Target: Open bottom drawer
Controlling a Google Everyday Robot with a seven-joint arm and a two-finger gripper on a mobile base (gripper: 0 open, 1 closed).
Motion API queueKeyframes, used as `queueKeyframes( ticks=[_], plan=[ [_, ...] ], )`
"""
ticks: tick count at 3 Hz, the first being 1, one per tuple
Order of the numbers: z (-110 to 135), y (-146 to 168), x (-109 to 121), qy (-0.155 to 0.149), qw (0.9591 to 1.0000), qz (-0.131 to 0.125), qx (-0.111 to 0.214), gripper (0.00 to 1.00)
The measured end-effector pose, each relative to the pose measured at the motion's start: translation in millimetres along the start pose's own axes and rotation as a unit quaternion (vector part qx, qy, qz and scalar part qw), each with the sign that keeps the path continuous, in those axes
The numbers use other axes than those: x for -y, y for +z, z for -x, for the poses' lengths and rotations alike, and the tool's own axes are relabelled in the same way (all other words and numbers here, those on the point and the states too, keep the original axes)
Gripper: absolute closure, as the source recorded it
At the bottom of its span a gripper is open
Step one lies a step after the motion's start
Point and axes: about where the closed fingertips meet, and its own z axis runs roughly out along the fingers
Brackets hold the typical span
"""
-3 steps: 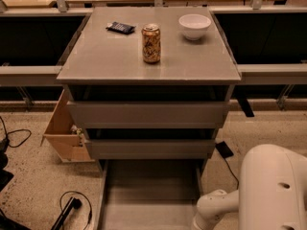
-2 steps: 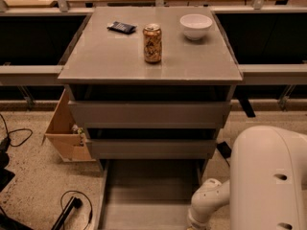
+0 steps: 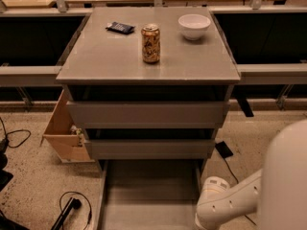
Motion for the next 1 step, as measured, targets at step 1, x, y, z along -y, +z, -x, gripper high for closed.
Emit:
queueKeyframes(
  ticks=[1],
  plan=[
    [-33.4, -47.9, -19.9, 0.049, 0.9975, -0.048, 0.019, 0.0]
  ],
)
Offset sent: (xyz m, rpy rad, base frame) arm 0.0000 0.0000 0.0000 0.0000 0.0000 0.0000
